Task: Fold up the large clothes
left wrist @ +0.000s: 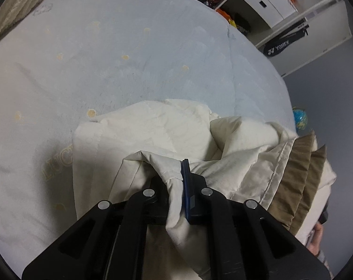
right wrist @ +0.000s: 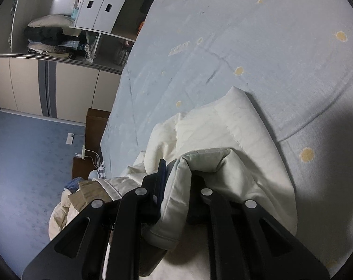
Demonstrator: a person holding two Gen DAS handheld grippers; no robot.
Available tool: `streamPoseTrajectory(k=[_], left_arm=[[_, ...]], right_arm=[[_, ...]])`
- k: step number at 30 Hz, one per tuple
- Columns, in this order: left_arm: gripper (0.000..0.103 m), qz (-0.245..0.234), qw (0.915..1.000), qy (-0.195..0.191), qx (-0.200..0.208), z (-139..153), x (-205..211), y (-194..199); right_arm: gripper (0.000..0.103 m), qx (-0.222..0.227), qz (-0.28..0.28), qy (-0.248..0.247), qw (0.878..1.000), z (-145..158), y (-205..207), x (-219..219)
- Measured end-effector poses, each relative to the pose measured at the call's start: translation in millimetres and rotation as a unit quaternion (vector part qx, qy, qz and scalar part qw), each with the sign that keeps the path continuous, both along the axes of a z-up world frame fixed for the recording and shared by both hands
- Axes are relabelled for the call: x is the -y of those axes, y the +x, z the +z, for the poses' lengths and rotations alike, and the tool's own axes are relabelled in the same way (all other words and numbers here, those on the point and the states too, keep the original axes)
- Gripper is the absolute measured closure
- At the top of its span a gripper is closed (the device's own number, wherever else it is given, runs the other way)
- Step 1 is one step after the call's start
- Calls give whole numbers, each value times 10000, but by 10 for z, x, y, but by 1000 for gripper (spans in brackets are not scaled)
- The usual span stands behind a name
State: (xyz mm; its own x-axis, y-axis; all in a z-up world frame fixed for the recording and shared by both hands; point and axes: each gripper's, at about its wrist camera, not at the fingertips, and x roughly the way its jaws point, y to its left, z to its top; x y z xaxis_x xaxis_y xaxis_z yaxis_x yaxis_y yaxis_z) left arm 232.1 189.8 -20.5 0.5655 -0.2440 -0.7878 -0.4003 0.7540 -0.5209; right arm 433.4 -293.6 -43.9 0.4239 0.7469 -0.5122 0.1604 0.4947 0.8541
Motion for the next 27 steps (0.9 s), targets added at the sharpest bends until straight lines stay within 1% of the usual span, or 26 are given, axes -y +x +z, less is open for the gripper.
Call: streamPoseTrajectory(k=[1,2,3,5,6,7,8,9,10,11,12,13,14,15,16,17,19,20,22,24,26,27], left_arm=[[91,-11,10000,-33,63,37,-1,-4],[85,-37,9998,-66,159,92,-17,-31],[83,-83,9995,-109,294,160,-44,-83],[72,-139,9984,-181,521,275,-86,-191],[68,-169,9975,-197,650,343,-99,-262],[57,-216,9962,-207,813,430,-110,-352],[53,-229,9955,-180,905,480,-114,-413],[50,-249,9947,-172,978,526,-116,-469],[29,-251,9933,-173,1112,599,-125,-557],[10,-175,9922,-93,1229,657,-126,-625],[9,-75,9894,19,1453,740,-124,-721],[9,-39,9862,3,1657,820,-140,-772],[9,68,9836,-108,1799,870,-175,-840],[9,243,9824,-145,1845,911,-202,-894],[9,309,9824,-124,1839,953,-191,-885],[9,299,9824,-21,1843,1009,-131,-880],[9,105,9843,388,1720,1119,71,-800],[9,-20,9847,545,1654,1159,169,-758],[9,-250,9838,868,1550,1224,394,-645],[9,-561,9803,1262,1412,1274,705,-455],[9,-799,9751,1663,1232,1255,995,-240],[9,-930,9713,1869,1139,1237,1145,-134]], right_arm=[[90,-18,6,69,10000,14,6,12],[87,-58,2,154,9999,28,2,31],[84,-107,-1,248,9996,42,-1,52],[71,-144,-3,435,9990,92,-9,98],[67,-142,-18,484,9987,127,-6,111],[54,-119,-35,521,9986,166,-16,132],[43,-29,-98,570,9983,231,-37,168],[42,60,-178,608,9980,297,-61,207],[40,101,-220,694,9973,342,-79,232],[39,103,-253,742,9969,375,-101,251],[39,107,-275,756,9967,406,-120,258],[38,143,-272,732,9968,451,-145,268],[38,212,-254,714,9969,487,-164,273],[38,310,-218,639,9972,546,-195,270],[38,401,-202,503,9977,609,-227,265],[38,510,-230,338,9979,667,-256,273],[38,996,-253,-8,9947,876,-350,232],[38,1107,-179,-98,9936,930,-372,185],[38,1316,232,-472,9899,1063,-404,-30],[38,1524,685,-914,9817,1157,-441,-287],[38,1752,1136,-1459,9670,1220,-502,-591],[38,1892,1390,-1810,9551,1242,-538,-784]])
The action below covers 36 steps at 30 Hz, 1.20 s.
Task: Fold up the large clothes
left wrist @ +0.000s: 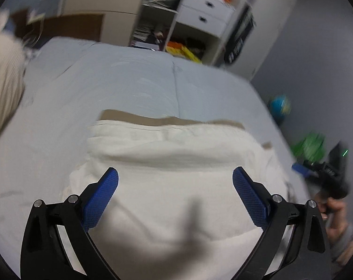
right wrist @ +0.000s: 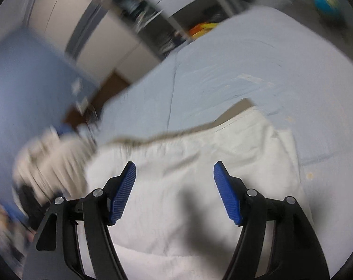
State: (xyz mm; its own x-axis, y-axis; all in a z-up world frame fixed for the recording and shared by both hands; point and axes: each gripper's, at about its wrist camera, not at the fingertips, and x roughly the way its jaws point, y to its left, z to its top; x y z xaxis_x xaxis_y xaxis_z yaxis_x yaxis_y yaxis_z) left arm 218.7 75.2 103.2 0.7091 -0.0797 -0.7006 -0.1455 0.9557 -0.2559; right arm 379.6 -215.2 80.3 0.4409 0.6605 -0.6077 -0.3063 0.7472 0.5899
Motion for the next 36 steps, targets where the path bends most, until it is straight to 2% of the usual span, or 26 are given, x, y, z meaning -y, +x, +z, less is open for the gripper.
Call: streamPoseTrajectory(k=[3,6,8,13,19,27,36], left_arm=[[9,-210,9976,613,-229,-134,403,292],[10,-285,9907,1205,-558,-324,660,621],[13,-226,9870,1372,-805,-492,676,786],[12,-50,9864,1126,-1199,-891,415,1041],[6,51,9874,902,-1297,-1196,267,1145],[6,140,9872,1087,-1162,-1335,331,1100],[5,197,9869,1166,-1096,-1423,368,1153]], right_arm=[[38,310,359,-745,9961,-9,-67,-442],[38,485,528,-1189,9903,-94,-71,-778],[38,549,557,-1485,9858,-180,-27,-954],[35,696,631,-1996,9754,-427,157,-1187],[32,786,700,-2278,9680,-729,259,-1270],[31,890,667,-2547,9606,-952,305,-1478],[30,892,637,-2531,9612,-1068,379,-1542]])
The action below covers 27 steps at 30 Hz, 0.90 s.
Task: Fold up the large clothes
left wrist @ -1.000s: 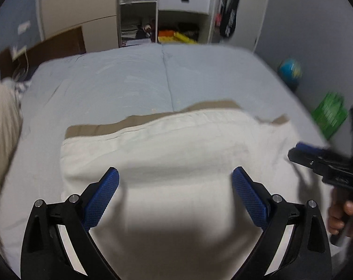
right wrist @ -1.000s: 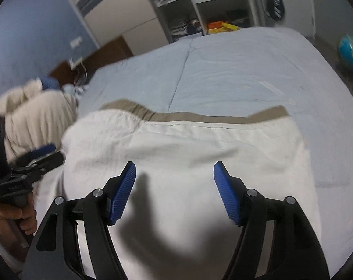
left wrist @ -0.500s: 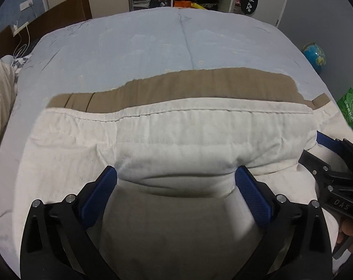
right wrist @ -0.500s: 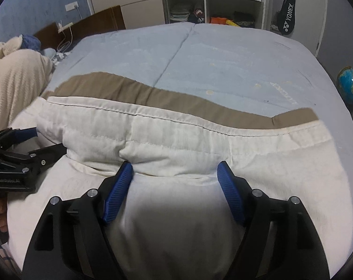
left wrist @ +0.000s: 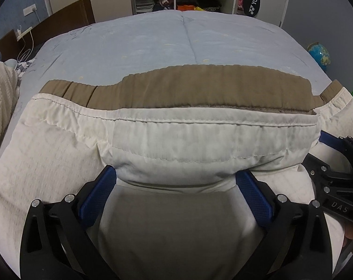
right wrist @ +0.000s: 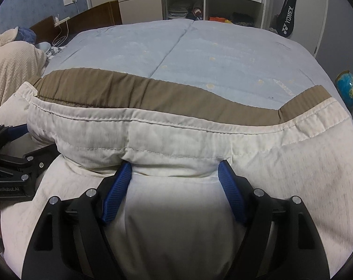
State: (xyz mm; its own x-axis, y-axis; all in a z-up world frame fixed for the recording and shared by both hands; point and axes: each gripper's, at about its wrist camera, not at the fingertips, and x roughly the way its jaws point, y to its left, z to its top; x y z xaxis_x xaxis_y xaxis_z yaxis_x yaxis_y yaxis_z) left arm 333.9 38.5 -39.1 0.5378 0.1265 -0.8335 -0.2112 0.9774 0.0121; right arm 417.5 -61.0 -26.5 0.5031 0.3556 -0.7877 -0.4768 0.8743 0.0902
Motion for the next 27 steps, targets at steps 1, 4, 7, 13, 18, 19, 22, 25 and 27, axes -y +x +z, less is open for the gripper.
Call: streamPoseTrajectory(k=[1,4,7,13,18,19,22,25,27], left_arm=[[5,2,10000,-1,12,-8,1,5],[5,8,10000,-3,48,-21,1,7],[5,12,10000,0,85,-39,3,-14],[5,-7,10000,-19,89,-31,4,-32],[18,-271,9979,-500,318,267,-184,-139],[22,-248,9960,-655,564,409,-297,-189],[23,79,9921,-702,1038,695,-655,-277],[30,586,9944,-624,621,616,-1037,-222],[38,755,9955,-516,231,454,-1199,-209]], right_arm=[[30,0,-3,13,10000,-11,4,-4],[30,-4,-12,42,10000,-34,6,-8],[30,-9,-9,70,10000,-43,3,24],[30,-83,19,132,9999,-14,40,68],[31,-156,206,524,9983,177,41,260],[31,-64,207,674,9975,271,50,354],[31,135,-73,1070,9941,503,158,680],[31,-103,-659,875,9939,512,465,1058],[32,-337,-973,638,9926,401,615,1247]])
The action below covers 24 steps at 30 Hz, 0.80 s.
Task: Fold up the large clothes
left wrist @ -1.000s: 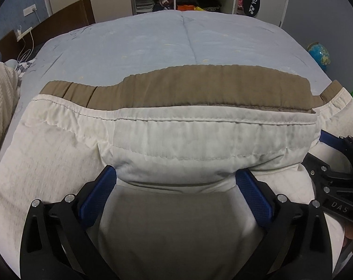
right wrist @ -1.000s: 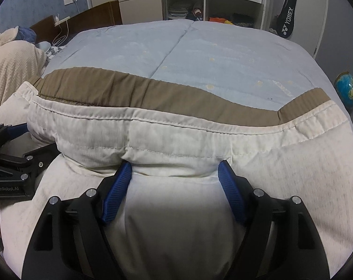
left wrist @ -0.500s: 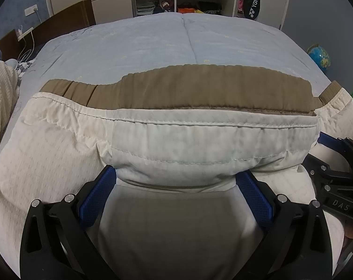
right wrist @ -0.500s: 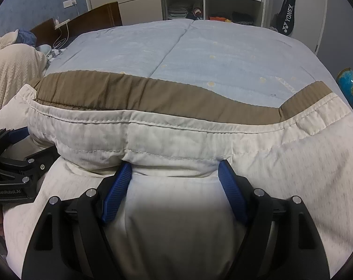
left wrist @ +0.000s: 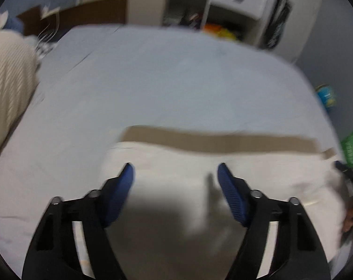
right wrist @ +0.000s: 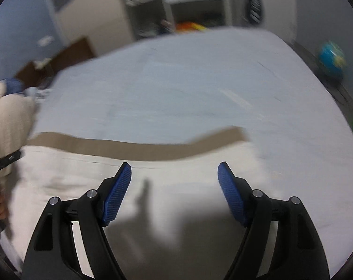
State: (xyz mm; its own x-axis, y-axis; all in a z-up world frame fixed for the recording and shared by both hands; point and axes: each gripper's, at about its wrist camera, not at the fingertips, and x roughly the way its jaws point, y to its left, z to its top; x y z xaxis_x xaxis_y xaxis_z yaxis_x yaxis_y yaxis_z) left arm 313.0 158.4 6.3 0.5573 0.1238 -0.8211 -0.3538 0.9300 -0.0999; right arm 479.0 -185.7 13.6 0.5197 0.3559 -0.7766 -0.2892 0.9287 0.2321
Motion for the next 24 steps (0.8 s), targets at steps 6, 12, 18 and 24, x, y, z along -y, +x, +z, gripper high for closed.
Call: streamPoseTrajectory(k=[6,12,18,24], left_arm=[[34,212,9993,-114,-271,-446,-340,-294],[34,168,9997,-105,-140,-379,-366,-456],[18,248,9993,-116,260,-195,-307,-980],[7,168,9979,-206,589,-17,-52,-1594]], right_arm=[[39,-599,-511,125,9968,-379,128,474],[39,-495,-658,189,9964,-339,-5,629],[37,-341,-718,265,9965,-162,-371,940],[37,-174,-405,280,9986,54,-918,1134]])
